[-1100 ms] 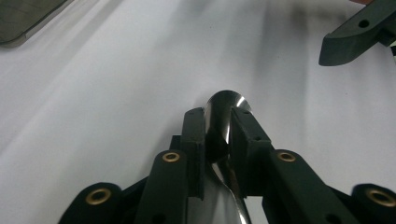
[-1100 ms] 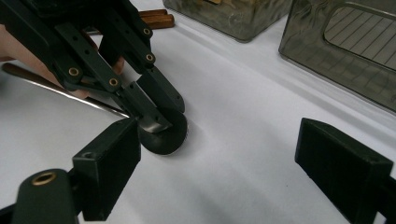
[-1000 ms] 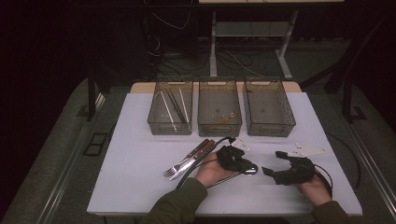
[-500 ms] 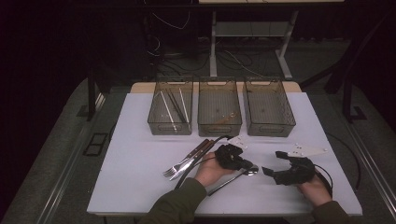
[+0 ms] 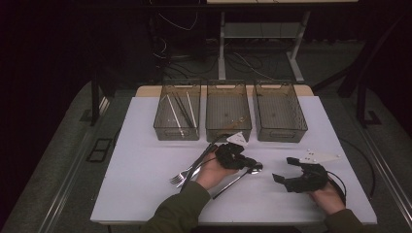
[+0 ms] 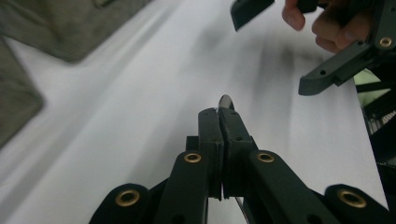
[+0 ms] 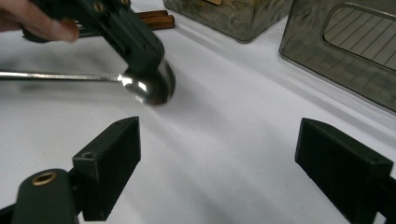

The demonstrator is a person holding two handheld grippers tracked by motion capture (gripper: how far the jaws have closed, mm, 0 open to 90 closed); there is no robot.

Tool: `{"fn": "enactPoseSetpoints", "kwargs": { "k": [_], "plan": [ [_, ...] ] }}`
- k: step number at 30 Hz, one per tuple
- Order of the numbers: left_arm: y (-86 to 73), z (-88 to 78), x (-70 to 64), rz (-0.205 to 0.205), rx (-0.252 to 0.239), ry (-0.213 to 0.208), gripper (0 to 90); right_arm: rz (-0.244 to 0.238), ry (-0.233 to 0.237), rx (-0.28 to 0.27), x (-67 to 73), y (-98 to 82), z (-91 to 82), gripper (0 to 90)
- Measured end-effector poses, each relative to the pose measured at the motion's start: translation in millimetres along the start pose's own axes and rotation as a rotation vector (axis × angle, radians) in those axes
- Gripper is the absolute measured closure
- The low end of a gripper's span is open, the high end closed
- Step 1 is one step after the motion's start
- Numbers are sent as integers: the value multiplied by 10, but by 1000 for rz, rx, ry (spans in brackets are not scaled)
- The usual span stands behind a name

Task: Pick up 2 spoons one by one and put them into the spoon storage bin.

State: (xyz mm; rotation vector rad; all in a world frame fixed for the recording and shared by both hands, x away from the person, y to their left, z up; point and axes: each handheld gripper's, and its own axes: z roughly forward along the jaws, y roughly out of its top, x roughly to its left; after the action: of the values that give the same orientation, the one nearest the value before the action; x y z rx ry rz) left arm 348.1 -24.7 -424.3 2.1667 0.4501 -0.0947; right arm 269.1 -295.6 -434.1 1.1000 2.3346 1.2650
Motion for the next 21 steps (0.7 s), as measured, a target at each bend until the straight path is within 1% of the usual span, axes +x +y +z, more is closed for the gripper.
{"fn": "enactPoseSetpoints", "kwargs": {
  "k": [2, 7, 8, 10, 11, 13, 17, 21],
  "plan": [
    [12, -70, 33, 0, -13, 14, 886, 0, 1, 2, 3, 1, 1, 144],
    [44, -225, 99, -27, -49, 54, 886, -3, 8, 12, 31, -1, 20, 144],
    [56, -256, 109, -30, -54, 64, 886, -13, 8, 8, 28, 0, 26, 144],
    [95, -331, 133, -30, -64, 79, 886, -15, 6, 7, 24, -1, 35, 144],
    [118, -369, 147, -30, -73, 86, 886, -7, 7, 11, 29, -3, 33, 144],
    [174, -448, 177, -25, -88, 102, 886, 0, 8, 17, 33, -4, 29, 144],
    [333, -594, 253, -2, -100, 143, 886, -5, 4, 12, 24, -2, 34, 144],
    [504, -723, 356, 7, -98, 181, 886, -4, 5, 12, 28, -2, 34, 144]
  ]
}}
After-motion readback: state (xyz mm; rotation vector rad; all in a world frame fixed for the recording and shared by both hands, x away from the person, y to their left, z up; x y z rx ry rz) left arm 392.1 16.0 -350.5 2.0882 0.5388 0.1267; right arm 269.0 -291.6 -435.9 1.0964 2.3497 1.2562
